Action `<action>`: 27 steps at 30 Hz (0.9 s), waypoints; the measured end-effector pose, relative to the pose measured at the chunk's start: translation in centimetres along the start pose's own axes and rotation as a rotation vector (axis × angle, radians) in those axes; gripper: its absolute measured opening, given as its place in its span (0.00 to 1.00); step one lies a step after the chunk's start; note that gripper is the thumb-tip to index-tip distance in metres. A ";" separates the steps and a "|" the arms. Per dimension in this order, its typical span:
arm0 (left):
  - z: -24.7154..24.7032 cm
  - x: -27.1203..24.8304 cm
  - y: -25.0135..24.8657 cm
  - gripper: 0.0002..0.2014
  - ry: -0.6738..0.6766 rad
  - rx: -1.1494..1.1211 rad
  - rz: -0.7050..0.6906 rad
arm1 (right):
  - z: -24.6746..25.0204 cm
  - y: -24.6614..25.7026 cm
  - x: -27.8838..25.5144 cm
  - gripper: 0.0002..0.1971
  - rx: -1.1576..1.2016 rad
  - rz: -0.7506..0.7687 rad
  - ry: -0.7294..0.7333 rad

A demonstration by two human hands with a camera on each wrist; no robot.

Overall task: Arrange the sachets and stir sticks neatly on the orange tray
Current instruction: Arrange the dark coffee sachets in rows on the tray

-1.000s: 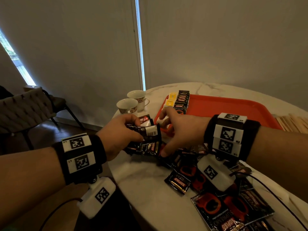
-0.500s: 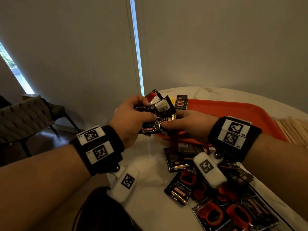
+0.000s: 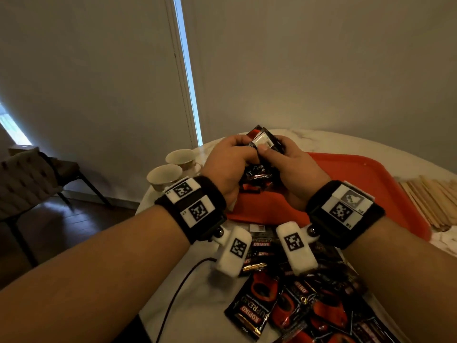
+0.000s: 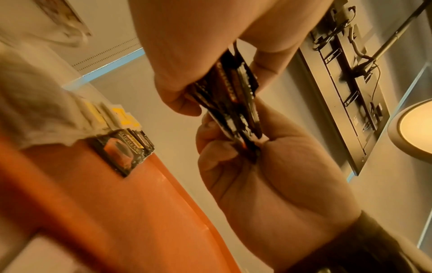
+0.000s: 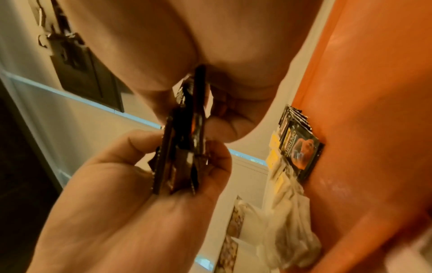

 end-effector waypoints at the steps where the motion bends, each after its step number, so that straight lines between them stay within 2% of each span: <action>1: -0.5 0.3 0.1 0.16 0.010 -0.013 0.008 | 0.4 0.0 0.3 0.20 0.033 0.002 -0.013; 4: -1.7 1.3 0.7 0.17 0.053 -0.019 0.017 | 1.8 -0.3 1.2 0.22 0.120 0.005 -0.033; 8: -2.5 2.3 1.2 0.20 0.130 -0.039 0.001 | 3.3 -0.7 2.2 0.20 0.192 -0.006 -0.037; 10: -3.0 2.2 1.2 0.20 0.185 -0.097 0.002 | 3.7 -0.7 2.7 0.19 0.217 -0.022 -0.063; 12: -3.4 2.3 1.5 0.25 0.195 -0.190 0.013 | 4.0 -1.0 3.2 0.18 0.254 -0.045 -0.099; 15: -3.3 2.7 2.5 0.37 0.160 -0.326 0.093 | 3.4 -1.4 3.6 0.18 0.288 -0.050 -0.100; 20: -3.1 2.2 3.5 0.31 0.302 -0.408 0.255 | 2.3 -1.4 3.7 0.17 0.312 -0.001 -0.069; 25: -2.8 1.6 4.2 0.30 0.416 -0.331 0.364 | 1.6 -1.0 3.3 0.15 0.015 0.167 -0.035; 27: -2.5 1.9 4.3 0.30 0.401 -0.331 0.385 | 1.8 -0.7 3.6 0.15 -0.143 0.232 -0.062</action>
Point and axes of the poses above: each hand's wrist, its own x-axis towards the middle knuckle, its own z-axis out of the back of the hand, y = z × x, the point moved 7 cm from there along x, towards the middle knuckle, and after that the axes turned 14 degrees about -y, right-handed, at the moved point
